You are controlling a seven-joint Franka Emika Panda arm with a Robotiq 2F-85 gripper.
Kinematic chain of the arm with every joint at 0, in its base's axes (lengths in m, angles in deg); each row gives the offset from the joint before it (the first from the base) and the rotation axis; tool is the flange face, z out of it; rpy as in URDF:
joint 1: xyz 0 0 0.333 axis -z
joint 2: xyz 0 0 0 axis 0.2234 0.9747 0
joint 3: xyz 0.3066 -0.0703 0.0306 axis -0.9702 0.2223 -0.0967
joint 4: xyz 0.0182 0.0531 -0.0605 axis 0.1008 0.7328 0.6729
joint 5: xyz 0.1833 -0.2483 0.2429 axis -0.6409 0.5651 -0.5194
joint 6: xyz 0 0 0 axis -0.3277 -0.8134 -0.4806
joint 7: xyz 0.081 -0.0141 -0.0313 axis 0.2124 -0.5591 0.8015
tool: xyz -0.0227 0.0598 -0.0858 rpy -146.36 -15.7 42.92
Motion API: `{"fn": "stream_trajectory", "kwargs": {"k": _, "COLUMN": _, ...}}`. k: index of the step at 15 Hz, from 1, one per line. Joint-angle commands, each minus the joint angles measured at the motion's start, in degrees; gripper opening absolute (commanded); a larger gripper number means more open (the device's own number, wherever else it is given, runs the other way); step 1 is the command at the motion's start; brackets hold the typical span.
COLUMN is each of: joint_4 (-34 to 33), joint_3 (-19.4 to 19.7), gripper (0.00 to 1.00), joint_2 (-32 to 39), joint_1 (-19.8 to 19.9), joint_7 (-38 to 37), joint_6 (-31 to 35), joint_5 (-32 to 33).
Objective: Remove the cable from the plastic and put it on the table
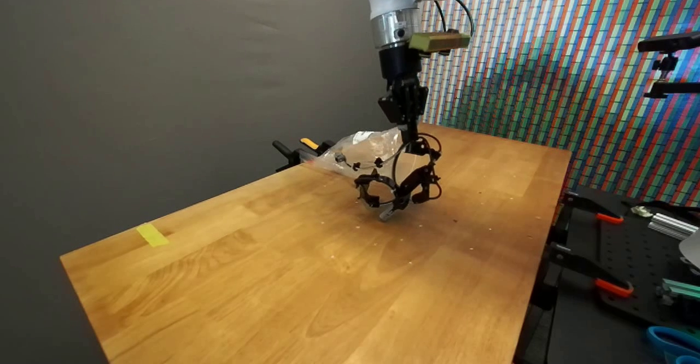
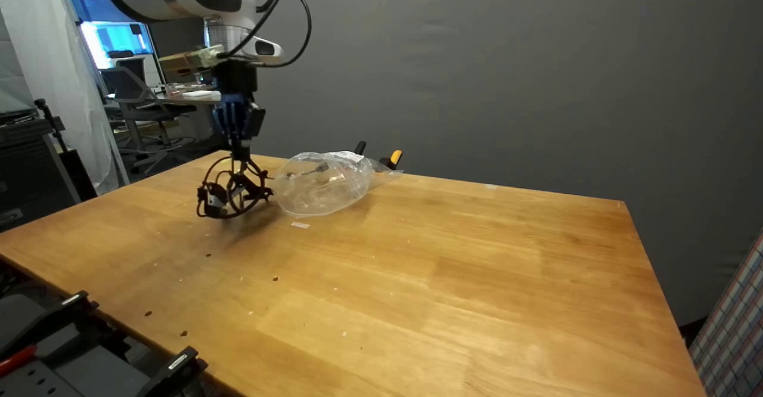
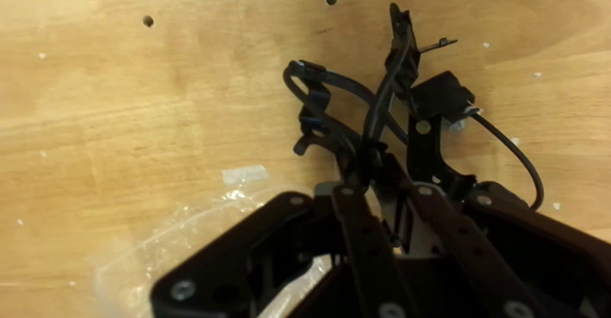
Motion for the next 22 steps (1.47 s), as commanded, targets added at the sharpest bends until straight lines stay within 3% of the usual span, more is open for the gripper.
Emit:
{"fn": "stream_trajectory", "kwargs": {"k": 1, "joint_4": 7.6, "joint_3": 1.7, "gripper": 0.10, "joint_2": -5.4, "joint_1": -2.2, "joint_7": -9.1, "joint_6": 0.6, "joint_5": 6.4}}
{"fn": "stream_trajectory", "kwargs": {"k": 2, "joint_4": 8.9, "joint_3": 1.8, "gripper": 0.17, "joint_2": -6.0, "joint_1": -2.4, "joint_7": -11.4, "joint_6": 0.0, "joint_5": 8.3}}
{"fn": "stream_trajectory", "kwargs": {"k": 3, "joint_4": 10.5, "joint_3": 1.9, "gripper": 0.42, "joint_2": -7.0, "joint_1": -2.6, "joint_7": -13.7, "joint_6": -1.1, "joint_5": 10.1}}
{"fn": "stream_trajectory", "kwargs": {"k": 5, "joint_4": 13.3, "joint_3": 2.0, "gripper": 0.48, "joint_2": -8.9, "joint_1": -2.3, "joint_7": -17.4, "joint_6": -3.3, "joint_5": 12.6}}
{"fn": "stream_trajectory", "kwargs": {"k": 12, "joint_4": 15.7, "joint_3": 2.8, "gripper": 0.99, "joint_2": -16.0, "joint_1": 0.8, "joint_7": -25.0, "joint_6": -13.4, "joint_5": 21.8}}
{"fn": "stream_trajectory", "kwargs": {"k": 16, "joint_4": 12.0, "joint_3": 2.8, "gripper": 1.00, "joint_2": -18.6, "joint_1": 3.3, "joint_7": -23.7, "joint_6": -17.2, "joint_5": 24.8}}
{"fn": "stream_trajectory", "kwargs": {"k": 22, "joint_4": 9.1, "joint_3": 2.5, "gripper": 1.00, "joint_2": -19.0, "joint_1": 5.7, "joint_7": -22.6, "joint_6": -15.4, "joint_5": 23.4}}
